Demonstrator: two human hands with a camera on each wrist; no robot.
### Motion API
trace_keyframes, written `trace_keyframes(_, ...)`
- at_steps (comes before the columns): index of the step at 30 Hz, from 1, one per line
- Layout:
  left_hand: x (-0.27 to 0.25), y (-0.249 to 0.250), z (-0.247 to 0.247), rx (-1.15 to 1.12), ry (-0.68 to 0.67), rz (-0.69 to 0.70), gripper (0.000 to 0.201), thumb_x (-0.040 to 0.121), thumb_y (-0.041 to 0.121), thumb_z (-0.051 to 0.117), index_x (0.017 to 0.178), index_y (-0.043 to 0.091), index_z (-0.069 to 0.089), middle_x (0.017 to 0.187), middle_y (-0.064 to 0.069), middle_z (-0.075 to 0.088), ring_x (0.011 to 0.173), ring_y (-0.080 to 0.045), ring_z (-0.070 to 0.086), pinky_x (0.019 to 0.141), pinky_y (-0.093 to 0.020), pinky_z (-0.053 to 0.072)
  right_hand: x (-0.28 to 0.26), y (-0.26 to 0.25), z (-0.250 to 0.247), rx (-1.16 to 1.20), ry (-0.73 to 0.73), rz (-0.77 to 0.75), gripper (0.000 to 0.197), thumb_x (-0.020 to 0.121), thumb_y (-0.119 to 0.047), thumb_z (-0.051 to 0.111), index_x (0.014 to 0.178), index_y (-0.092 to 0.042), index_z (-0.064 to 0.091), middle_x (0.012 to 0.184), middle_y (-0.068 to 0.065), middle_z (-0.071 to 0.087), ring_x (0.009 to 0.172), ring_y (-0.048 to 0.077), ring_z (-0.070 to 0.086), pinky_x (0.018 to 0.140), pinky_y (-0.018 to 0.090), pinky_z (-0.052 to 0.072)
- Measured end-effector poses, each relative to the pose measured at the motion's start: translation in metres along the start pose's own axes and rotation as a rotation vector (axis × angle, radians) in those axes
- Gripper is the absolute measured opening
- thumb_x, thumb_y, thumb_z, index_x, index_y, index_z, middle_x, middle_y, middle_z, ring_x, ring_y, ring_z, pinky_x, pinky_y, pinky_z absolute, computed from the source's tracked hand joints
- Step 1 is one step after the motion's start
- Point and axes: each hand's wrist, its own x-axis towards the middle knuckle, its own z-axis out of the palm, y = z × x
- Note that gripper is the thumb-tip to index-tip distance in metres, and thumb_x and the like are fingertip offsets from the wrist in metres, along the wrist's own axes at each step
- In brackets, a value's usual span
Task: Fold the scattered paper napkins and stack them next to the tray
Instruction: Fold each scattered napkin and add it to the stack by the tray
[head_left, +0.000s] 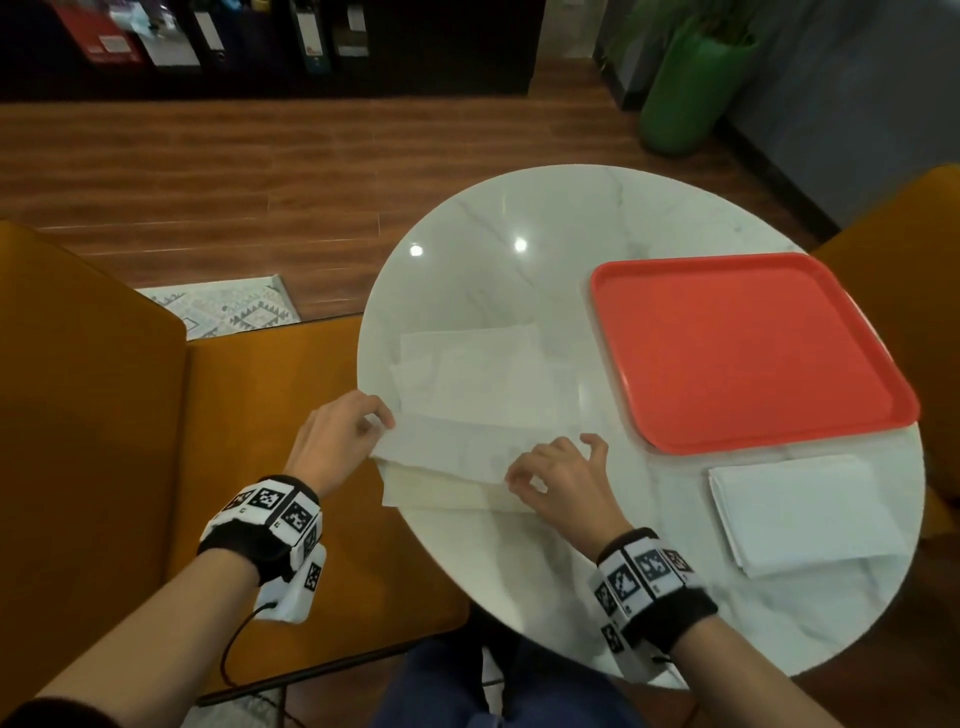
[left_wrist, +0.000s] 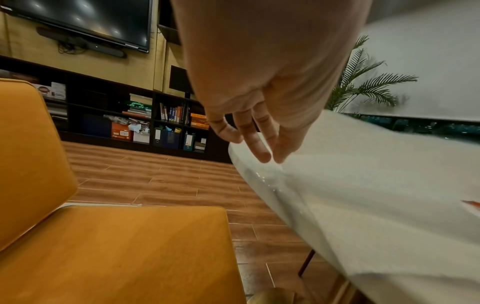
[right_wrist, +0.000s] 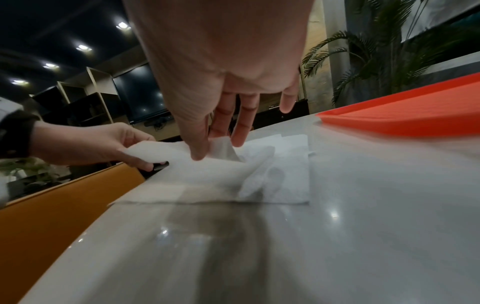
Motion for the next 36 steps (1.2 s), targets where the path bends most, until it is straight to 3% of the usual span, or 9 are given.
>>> trace_keyframes(4,-0.003,0.01,-0.006,-0.012,0.122,0.027,0.024,0.093,0.004,0.047,0.093,0.024,0.06,0.094,0.006,0.055,0.073,-0.004,0.053,0.056,-0.016,0.036,-0.007,-0.002,-0.003,-0.017,-0.145,0.056,0.012,0.09,-0.036,0.055,0.093,-0.034,0.066,0.09,-0.013,0.062,0.1,0.011,0.052,0.105,0.045,0.009)
trace_keyframes(8,0.0,0.03,0.006,-0.044,0.154,0.123,0.018,0.095,0.015,0.049,0.107,0.022,0.059,0.108,0.004,0.06,0.097,-0.013,0.058,0.088,-0.036,0.048,0.003,-0.006,-0.018,0.111,-0.338,0.058,0.026,0.086,-0.017,0.051,0.102,-0.034,0.064,0.102,-0.014,0.059,0.103,0.007,0.052,0.108,0.047,0.015)
trace_keyframes(11,-0.002,0.04,0.027,0.05,0.031,0.158,0.034,0.099,0.029,0.045,0.131,0.021,0.049,0.135,0.0,0.054,0.125,-0.017,0.05,0.107,-0.039,0.037,0.018,-0.012,-0.024,0.149,-0.243,0.017,0.039,0.084,-0.003,0.048,0.11,-0.028,0.064,0.11,-0.006,0.062,0.104,0.011,0.056,0.106,0.042,0.027)
trace_keyframes(13,-0.006,0.045,0.042,0.159,-0.088,0.154,0.054,0.1,0.043,0.036,0.147,0.02,0.028,0.155,0.0,0.03,0.143,-0.016,0.025,0.117,-0.042,0.018,0.027,-0.021,-0.017,0.143,-0.099,-0.034,0.042,0.087,-0.004,0.048,0.124,-0.021,0.056,0.124,0.001,0.057,0.115,0.017,0.053,0.105,0.038,0.031)
trace_keyframes(17,-0.014,0.039,0.069,0.455,-0.306,0.171,0.09,0.079,0.071,0.002,0.149,0.017,-0.018,0.157,-0.002,-0.022,0.147,-0.019,-0.015,0.113,-0.056,-0.009,0.035,-0.049,0.014,0.152,-0.315,-0.05,0.056,0.102,-0.028,0.032,0.151,-0.014,0.01,0.159,0.007,0.011,0.146,0.021,0.01,0.119,0.047,0.011)
trace_keyframes(22,-0.019,0.029,0.082,0.428,-0.29,0.142,0.106,0.06,0.085,-0.024,0.141,0.018,-0.029,0.153,0.001,-0.031,0.144,-0.015,-0.022,0.112,-0.055,-0.013,0.029,-0.031,0.043,0.056,-0.405,-0.033,0.057,0.102,-0.04,0.015,0.15,-0.022,-0.009,0.159,-0.003,-0.01,0.147,0.013,-0.006,0.119,0.044,-0.001)
trace_keyframes(29,-0.019,0.031,0.084,0.42,-0.281,0.115,0.103,0.076,0.083,0.012,0.145,0.018,-0.028,0.152,0.004,-0.035,0.141,-0.011,-0.028,0.109,-0.053,-0.02,-0.001,0.024,0.031,-0.013,-0.345,0.147,0.055,0.101,-0.043,0.015,0.148,-0.032,-0.011,0.153,-0.015,-0.021,0.145,0.008,-0.014,0.116,0.045,-0.01)
trace_keyframes(33,-0.019,0.032,0.083,0.419,-0.278,0.112,0.103,0.077,0.082,0.015,0.146,0.018,-0.028,0.151,0.004,-0.036,0.139,-0.011,-0.03,0.11,-0.053,-0.019,0.004,0.019,0.015,-0.098,-0.241,0.23,0.053,0.102,-0.038,0.019,0.151,-0.018,0.011,0.159,0.0,0.013,0.147,0.02,0.008,0.116,0.051,-0.004)
trace_keyframes(36,-0.019,0.032,0.083,0.414,-0.284,0.113,0.102,0.077,0.082,0.014,0.145,0.018,-0.028,0.15,0.004,-0.036,0.14,-0.011,-0.028,0.109,-0.053,-0.019,0.021,0.006,0.012,-0.2,-0.114,0.23,0.046,0.1,-0.037,0.033,0.141,-0.017,0.033,0.136,0.005,0.048,0.129,0.026,0.039,0.113,0.055,0.01)
